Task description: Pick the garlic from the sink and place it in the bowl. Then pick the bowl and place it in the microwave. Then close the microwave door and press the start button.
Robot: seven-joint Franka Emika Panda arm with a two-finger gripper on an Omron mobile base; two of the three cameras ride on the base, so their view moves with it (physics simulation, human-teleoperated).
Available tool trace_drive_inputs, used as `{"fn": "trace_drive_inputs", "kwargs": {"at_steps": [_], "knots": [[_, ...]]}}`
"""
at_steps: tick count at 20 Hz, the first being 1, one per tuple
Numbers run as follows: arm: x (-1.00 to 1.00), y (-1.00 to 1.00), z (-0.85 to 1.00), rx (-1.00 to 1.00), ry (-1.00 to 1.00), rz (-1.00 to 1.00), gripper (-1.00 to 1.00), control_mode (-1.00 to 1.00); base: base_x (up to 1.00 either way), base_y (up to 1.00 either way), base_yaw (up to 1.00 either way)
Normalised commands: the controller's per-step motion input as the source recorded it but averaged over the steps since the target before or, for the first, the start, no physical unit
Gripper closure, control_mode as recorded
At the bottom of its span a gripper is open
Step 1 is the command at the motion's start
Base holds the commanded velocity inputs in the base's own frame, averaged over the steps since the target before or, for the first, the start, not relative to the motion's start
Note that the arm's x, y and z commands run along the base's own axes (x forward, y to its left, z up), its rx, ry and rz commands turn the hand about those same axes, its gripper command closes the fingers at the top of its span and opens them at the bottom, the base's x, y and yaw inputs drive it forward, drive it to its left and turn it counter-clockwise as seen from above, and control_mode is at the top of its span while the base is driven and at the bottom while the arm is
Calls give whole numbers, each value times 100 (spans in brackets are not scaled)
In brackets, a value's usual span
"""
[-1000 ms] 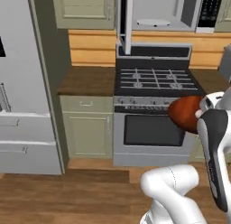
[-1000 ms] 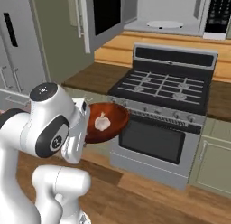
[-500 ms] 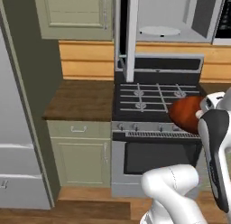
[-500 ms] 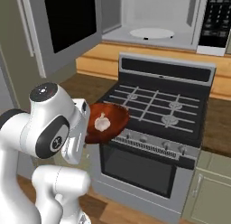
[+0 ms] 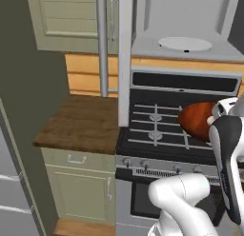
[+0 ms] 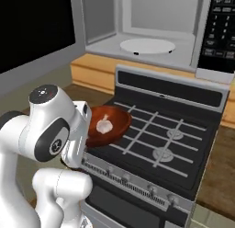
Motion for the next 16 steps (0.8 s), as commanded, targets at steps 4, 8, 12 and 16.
{"fn": "trace_drive_inputs", "kwargs": {"at_steps": [4, 8, 12, 16], "knots": [[0, 0, 0, 0, 0, 0, 100, 100, -3, -65, 40], [0, 0, 0, 0, 0, 0, 100, 100, -11, -57, 31], [0, 0, 0, 0, 0, 0, 100, 100, 1, -22, 26], [0, 0, 0, 0, 0, 0, 100, 100, 9, 0, 19]]}}
